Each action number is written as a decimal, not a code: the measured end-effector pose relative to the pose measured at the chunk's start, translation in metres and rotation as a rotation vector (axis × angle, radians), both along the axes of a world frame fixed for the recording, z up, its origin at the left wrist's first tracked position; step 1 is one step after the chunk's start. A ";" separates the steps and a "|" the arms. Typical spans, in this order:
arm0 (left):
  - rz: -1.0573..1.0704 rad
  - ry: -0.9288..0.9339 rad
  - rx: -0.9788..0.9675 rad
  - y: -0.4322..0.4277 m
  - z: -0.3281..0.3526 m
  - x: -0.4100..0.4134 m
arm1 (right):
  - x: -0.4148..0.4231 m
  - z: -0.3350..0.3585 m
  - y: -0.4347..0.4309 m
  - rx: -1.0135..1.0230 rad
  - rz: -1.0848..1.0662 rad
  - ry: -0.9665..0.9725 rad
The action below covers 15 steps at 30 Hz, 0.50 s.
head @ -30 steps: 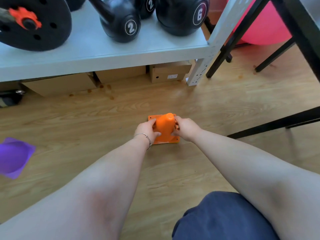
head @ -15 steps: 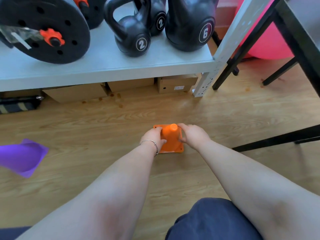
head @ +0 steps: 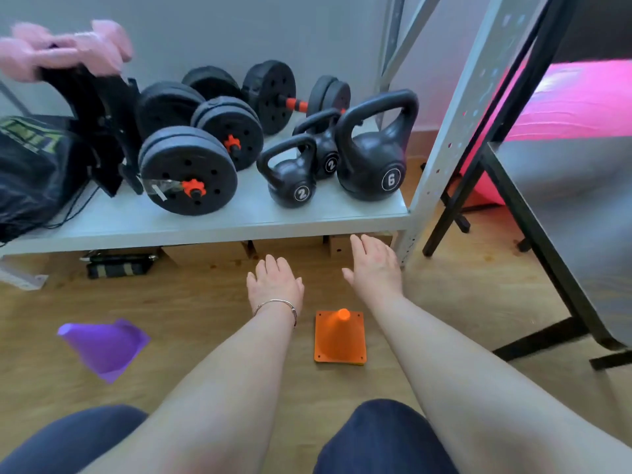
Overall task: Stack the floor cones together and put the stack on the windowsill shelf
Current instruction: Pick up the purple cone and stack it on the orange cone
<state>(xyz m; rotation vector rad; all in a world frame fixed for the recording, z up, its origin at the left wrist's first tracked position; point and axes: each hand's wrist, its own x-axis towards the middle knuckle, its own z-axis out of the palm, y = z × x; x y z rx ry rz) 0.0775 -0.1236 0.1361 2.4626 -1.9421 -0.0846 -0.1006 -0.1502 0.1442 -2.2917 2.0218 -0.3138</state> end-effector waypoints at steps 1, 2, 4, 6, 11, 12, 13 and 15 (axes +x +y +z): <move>0.023 -0.005 -0.009 0.000 0.011 0.001 | 0.005 0.010 -0.001 -0.010 0.004 -0.011; 0.030 -0.018 -0.014 0.000 0.021 0.003 | 0.009 0.019 -0.001 -0.023 0.006 -0.018; 0.029 -0.047 -0.015 0.000 0.038 0.008 | 0.015 0.034 0.000 -0.056 0.023 -0.015; 0.038 -0.081 -0.010 -0.001 0.052 0.018 | 0.021 0.044 0.001 -0.092 0.050 0.001; 0.013 -0.110 -0.007 -0.002 0.080 0.047 | 0.043 0.060 -0.001 -0.044 0.030 -0.014; 0.003 -0.114 -0.003 -0.002 0.085 0.054 | 0.050 0.063 -0.002 -0.032 0.021 -0.023; -0.005 -0.122 0.003 -0.001 0.090 0.060 | 0.056 0.065 -0.002 -0.026 0.018 -0.030; -0.003 -0.137 0.001 0.000 0.100 0.078 | 0.073 0.074 -0.004 -0.029 0.020 -0.036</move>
